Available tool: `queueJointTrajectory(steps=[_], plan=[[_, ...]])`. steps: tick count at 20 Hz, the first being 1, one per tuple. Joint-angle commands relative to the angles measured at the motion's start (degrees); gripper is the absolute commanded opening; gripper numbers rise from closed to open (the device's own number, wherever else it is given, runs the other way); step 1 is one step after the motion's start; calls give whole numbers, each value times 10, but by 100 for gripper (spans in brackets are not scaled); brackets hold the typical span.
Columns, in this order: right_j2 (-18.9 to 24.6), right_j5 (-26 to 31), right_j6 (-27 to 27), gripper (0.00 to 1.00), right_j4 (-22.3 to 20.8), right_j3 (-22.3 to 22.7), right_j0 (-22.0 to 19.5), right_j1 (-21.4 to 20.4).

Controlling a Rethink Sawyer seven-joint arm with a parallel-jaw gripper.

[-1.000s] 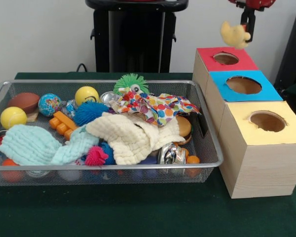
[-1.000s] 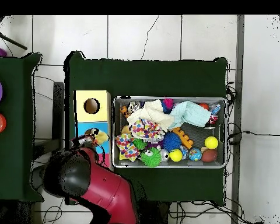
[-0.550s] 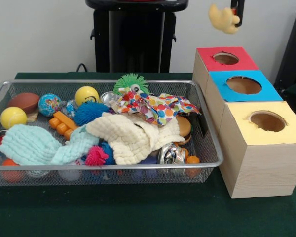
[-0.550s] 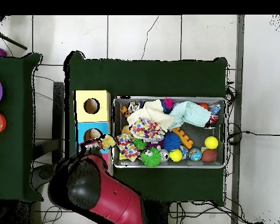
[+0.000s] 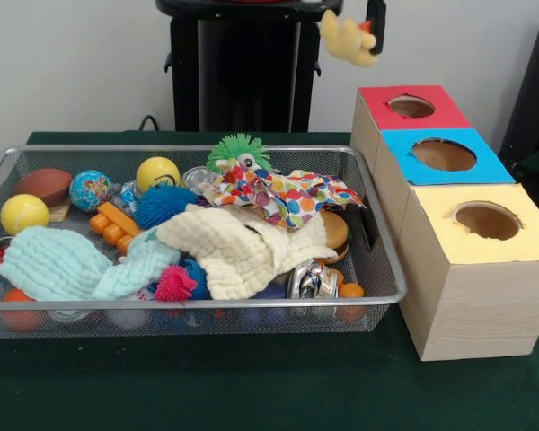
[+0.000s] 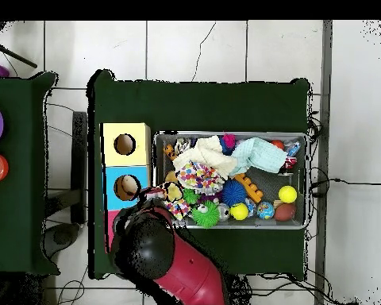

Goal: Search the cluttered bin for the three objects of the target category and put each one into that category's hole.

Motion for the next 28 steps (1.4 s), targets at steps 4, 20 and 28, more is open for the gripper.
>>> queueJointTrajectory(steps=[4, 20, 28], plan=[[122, -116, 99, 0, 28, -1, -49, 76], [119, -152, 161, 0, 76, -66, 0, 171], [91, -135, 181, 0, 120, -98, 50, 201]])
